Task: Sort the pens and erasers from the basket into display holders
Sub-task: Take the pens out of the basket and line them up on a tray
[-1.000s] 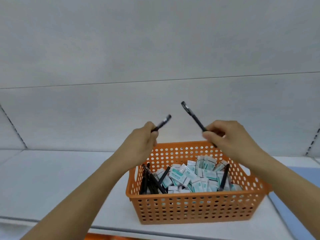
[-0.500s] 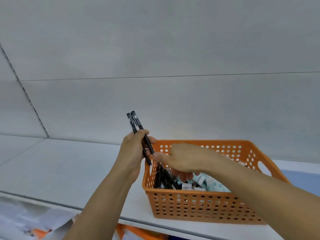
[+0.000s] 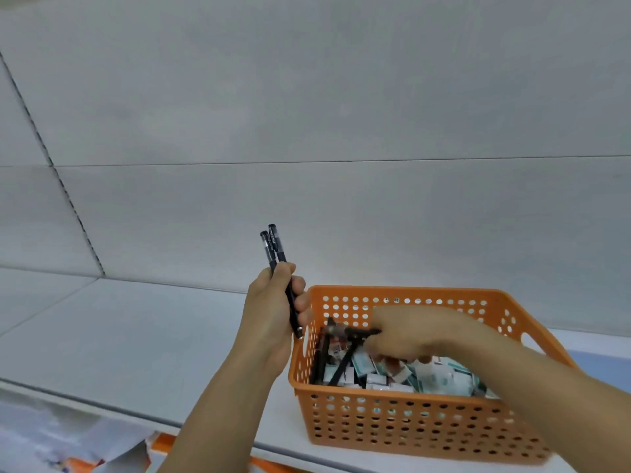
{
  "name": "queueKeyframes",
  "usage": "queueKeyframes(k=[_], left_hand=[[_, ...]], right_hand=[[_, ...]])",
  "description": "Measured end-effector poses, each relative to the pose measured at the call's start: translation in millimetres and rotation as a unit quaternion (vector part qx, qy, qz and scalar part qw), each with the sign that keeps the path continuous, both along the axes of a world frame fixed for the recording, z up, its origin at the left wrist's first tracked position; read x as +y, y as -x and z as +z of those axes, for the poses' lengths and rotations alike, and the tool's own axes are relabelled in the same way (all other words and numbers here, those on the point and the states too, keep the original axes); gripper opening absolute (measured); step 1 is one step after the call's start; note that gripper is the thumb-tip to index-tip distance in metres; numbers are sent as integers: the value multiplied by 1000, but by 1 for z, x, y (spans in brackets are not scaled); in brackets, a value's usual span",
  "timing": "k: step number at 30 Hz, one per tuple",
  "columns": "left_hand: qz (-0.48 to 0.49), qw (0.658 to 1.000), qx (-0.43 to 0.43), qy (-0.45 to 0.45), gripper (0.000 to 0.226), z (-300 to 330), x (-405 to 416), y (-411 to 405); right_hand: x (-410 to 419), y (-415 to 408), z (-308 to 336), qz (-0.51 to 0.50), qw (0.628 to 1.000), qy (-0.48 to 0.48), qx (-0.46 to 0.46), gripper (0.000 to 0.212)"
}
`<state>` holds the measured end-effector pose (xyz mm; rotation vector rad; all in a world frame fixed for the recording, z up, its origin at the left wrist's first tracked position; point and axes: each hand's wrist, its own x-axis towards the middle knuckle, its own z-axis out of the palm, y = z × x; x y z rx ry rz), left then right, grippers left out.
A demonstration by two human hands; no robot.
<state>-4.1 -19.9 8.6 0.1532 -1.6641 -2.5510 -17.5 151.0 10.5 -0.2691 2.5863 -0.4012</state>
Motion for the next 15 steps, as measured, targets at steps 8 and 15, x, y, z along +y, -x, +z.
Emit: queueKeyframes(k=[8, 15], left_hand=[[-67, 997, -10, -32, 16, 1, 30, 1], [-137, 989, 20, 59, 37, 5, 46, -7]], right_hand=[[43, -20, 15, -75, 895, 438, -32, 25], [25, -22, 19, 36, 870, 483, -96, 28]])
